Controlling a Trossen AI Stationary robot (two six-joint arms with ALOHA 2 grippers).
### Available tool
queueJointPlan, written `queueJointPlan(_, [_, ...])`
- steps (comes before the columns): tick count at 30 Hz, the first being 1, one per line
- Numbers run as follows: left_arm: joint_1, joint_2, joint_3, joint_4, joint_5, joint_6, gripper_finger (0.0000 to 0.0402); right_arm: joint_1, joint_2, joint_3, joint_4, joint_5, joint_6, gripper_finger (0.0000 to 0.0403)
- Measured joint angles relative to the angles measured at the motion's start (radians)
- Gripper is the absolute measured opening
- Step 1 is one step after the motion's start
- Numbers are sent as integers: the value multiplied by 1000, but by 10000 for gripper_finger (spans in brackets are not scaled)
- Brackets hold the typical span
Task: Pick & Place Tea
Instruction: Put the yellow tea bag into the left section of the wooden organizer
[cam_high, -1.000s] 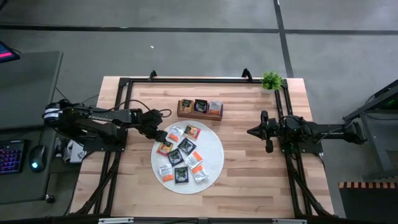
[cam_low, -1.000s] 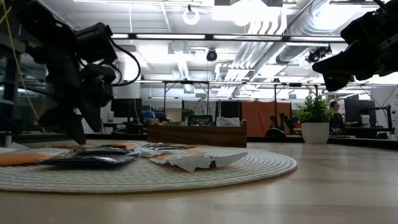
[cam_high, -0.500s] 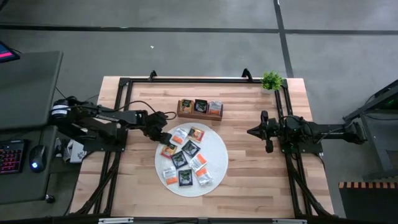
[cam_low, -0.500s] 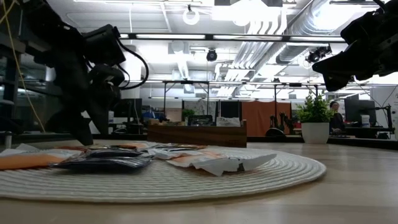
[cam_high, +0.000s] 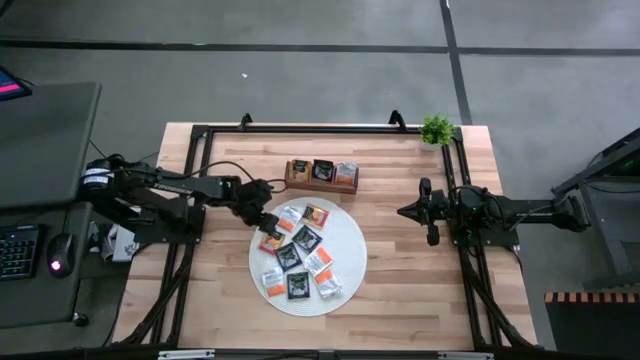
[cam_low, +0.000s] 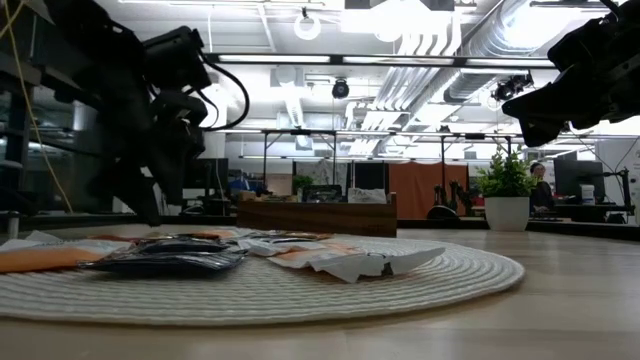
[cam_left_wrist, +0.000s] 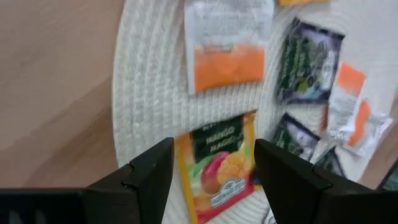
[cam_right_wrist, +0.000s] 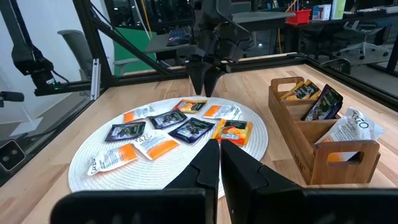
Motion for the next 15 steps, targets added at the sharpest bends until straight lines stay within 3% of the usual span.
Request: queueJointPlan(15, [-31,26,-1,-9,-32,-16,220,0,0,0,0,0,0,12])
